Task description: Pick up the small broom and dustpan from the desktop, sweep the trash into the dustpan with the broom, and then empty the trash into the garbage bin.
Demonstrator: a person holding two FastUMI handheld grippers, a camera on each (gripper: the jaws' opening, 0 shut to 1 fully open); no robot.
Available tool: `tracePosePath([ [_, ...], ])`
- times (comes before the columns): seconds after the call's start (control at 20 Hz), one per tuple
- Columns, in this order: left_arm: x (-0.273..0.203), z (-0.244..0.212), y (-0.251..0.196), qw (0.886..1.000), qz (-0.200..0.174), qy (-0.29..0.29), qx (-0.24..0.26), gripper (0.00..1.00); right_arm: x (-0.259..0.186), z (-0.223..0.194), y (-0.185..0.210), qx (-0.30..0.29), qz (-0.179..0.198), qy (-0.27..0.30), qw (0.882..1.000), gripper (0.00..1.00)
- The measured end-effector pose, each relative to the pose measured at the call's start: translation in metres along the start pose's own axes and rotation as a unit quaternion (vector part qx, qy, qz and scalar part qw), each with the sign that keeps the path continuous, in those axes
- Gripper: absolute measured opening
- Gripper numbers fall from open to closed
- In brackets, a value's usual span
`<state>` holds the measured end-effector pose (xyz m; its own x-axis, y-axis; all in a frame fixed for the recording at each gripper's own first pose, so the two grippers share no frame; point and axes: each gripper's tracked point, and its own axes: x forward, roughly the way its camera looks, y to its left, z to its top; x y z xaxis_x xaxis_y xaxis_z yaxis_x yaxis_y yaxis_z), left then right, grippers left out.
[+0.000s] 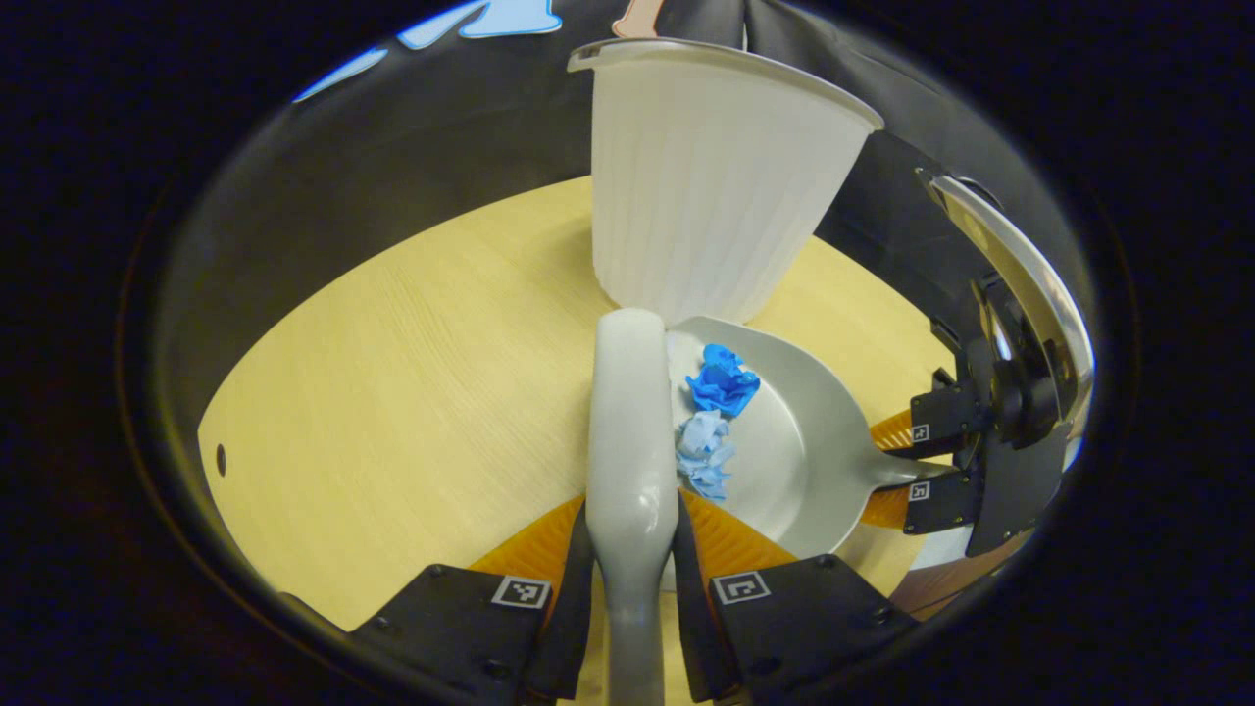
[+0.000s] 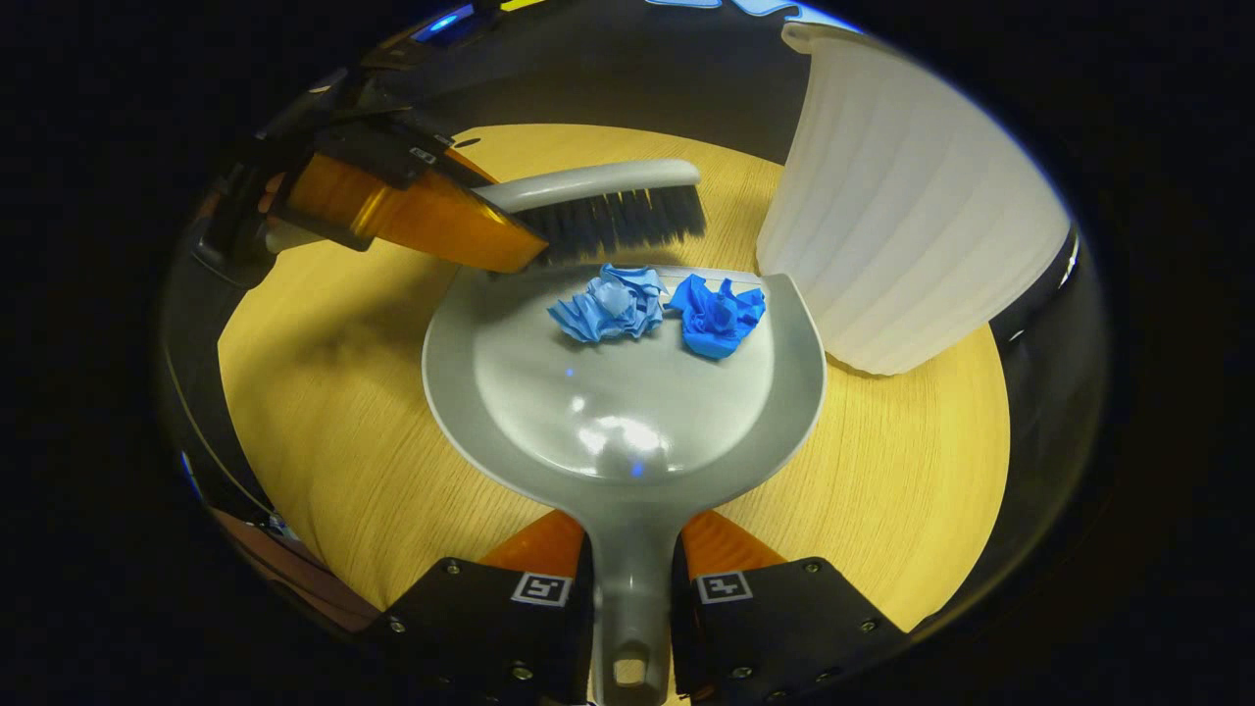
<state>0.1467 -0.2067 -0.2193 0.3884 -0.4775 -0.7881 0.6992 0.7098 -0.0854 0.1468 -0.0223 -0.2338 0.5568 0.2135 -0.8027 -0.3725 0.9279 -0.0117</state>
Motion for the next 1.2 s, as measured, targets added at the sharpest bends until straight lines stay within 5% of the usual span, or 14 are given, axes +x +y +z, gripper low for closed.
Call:
tracePosePath([
  [1.2,-0.038,-0.030,0.104,0.992,0.075,-0.042,-0.089,0.46,-0.001,0.005,0.011,0.036,-0.030,0.003,0.999,0.32],
])
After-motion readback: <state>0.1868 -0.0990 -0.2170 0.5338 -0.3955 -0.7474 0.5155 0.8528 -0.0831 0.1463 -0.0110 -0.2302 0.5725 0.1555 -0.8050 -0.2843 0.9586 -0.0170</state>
